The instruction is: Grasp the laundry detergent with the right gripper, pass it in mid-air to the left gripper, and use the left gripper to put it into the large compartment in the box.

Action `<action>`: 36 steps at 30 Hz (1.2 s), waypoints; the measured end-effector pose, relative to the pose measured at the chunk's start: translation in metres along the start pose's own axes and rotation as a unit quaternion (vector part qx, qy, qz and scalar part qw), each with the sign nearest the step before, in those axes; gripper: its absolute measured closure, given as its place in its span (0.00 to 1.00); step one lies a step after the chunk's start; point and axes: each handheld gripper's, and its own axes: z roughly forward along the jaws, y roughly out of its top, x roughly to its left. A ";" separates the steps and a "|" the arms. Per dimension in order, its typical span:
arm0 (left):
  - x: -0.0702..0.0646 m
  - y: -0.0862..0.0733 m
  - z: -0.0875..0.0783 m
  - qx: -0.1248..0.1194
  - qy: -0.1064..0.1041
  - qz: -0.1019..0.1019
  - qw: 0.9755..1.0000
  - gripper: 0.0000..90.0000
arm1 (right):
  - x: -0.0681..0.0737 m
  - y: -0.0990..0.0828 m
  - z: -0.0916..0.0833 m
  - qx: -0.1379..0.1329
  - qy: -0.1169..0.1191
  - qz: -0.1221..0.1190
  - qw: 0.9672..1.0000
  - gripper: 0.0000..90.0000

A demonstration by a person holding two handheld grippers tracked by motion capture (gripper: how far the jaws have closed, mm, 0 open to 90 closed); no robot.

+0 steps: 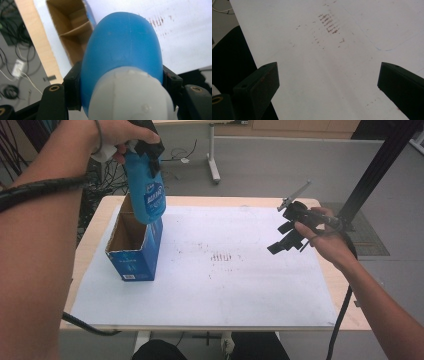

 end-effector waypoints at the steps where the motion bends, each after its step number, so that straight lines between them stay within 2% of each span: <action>1: 0.002 0.000 -0.001 -0.004 0.002 -0.010 1.000 0.41 | 0.000 -0.001 -0.001 0.001 -0.002 0.001 1.000 0.04; 2: 0.007 0.001 -0.004 -0.009 0.004 -0.031 0.999 0.41 | -0.001 -0.001 -0.001 0.001 -0.004 0.001 1.000 0.04; 4: 0.013 0.002 -0.006 -0.010 0.006 -0.056 0.998 0.41 | -0.002 -0.002 -0.002 0.000 -0.009 0.003 1.000 0.04; 8: 0.028 0.002 -0.011 -0.012 0.009 -0.108 0.994 0.41 | -0.004 -0.005 0.000 0.005 -0.006 0.009 1.000 0.04; 10: 0.033 0.002 -0.012 -0.010 0.012 -0.123 0.992 0.41 | -0.005 -0.006 0.002 0.009 -0.005 0.009 1.000 0.04; 14: 0.044 0.002 -0.015 -0.012 0.015 -0.159 0.987 0.41 | -0.007 -0.008 0.003 0.008 -0.005 0.012 1.000 0.04; 18: 0.054 0.000 -0.016 -0.011 0.011 -0.184 0.983 0.41 | -0.007 -0.008 0.004 0.010 -0.005 0.011 1.000 0.05; 22: 0.058 0.000 -0.015 -0.008 0.016 -0.195 0.981 0.41 | -0.007 -0.006 0.002 0.011 -0.006 0.010 1.000 0.05; 26: 0.062 0.000 -0.013 -0.006 0.017 -0.202 0.979 0.41 | -0.007 -0.005 0.001 0.010 -0.006 0.007 1.000 0.05; 29: 0.063 0.000 -0.012 -0.006 0.015 -0.205 0.979 0.41 | -0.006 -0.004 0.000 0.012 -0.007 0.007 1.000 0.05; 36: 0.066 0.002 -0.007 -0.004 0.012 -0.205 0.979 0.41 | -0.006 -0.004 0.001 0.017 -0.008 0.005 1.000 0.05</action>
